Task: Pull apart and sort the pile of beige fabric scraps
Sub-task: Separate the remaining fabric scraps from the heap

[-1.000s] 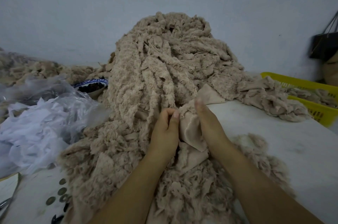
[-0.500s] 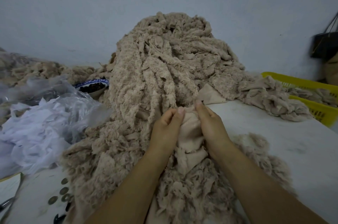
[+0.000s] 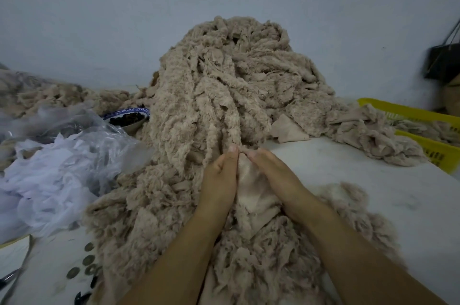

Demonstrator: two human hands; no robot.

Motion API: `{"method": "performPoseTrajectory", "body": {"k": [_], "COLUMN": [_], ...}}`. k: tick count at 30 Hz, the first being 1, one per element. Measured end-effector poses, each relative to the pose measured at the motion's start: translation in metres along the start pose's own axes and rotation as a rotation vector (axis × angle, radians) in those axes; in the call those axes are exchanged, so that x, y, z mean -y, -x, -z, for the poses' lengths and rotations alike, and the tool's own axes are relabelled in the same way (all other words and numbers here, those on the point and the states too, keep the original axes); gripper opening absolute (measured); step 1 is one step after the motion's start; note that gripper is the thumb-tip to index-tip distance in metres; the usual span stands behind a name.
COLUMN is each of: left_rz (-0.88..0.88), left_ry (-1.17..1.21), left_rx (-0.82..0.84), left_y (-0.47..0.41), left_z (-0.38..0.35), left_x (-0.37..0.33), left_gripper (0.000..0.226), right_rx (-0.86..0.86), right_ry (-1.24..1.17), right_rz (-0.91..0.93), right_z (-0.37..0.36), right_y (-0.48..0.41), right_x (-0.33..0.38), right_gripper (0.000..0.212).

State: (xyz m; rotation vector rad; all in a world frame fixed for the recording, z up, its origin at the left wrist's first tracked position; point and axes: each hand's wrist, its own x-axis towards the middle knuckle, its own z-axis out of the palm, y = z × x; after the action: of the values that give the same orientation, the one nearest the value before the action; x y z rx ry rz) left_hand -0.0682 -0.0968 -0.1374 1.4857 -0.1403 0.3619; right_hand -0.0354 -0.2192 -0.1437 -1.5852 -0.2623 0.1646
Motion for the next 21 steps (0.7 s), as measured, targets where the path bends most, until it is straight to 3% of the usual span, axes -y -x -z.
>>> {"method": "performPoseTrajectory", "body": {"k": [2, 3, 7, 10, 14, 17, 21], "left_rz": [0.043, 0.069, 0.123, 0.128, 0.114, 0.154, 0.146], "left_ry": [-0.011, -0.021, -0.026, -0.091, -0.08, 0.004, -0.03], "left_rx": [0.02, 0.044, 0.135, 0.157, 0.075, 0.048, 0.048], "left_y": [-0.001, -0.002, -0.001, -0.001, -0.006, -0.008, -0.006], "left_z": [0.0, 0.0, 0.001, 0.0, 0.003, 0.005, 0.003], "left_x": [0.003, 0.004, 0.003, 0.002, 0.005, 0.007, 0.006], "left_gripper": [0.042, 0.039, 0.037, 0.053, 0.008, 0.012, 0.025], "right_rx": [-0.015, -0.018, -0.053, -0.126, -0.191, -0.178, -0.118], "right_ry": [-0.05, -0.109, -0.136, -0.185, -0.206, -0.155, -0.008], "right_rz": [-0.003, -0.002, 0.037, 0.082, 0.088, 0.094, 0.1], "right_z": [0.002, 0.004, 0.009, 0.011, 0.012, 0.01, 0.007], "right_y": [0.001, 0.001, 0.001, 0.0, -0.005, -0.005, 0.0], "right_x": [-0.001, 0.0, 0.002, 0.005, 0.002, -0.001, -0.001], "right_gripper": [0.018, 0.013, 0.025, 0.028, 0.033, 0.029, 0.051]}}
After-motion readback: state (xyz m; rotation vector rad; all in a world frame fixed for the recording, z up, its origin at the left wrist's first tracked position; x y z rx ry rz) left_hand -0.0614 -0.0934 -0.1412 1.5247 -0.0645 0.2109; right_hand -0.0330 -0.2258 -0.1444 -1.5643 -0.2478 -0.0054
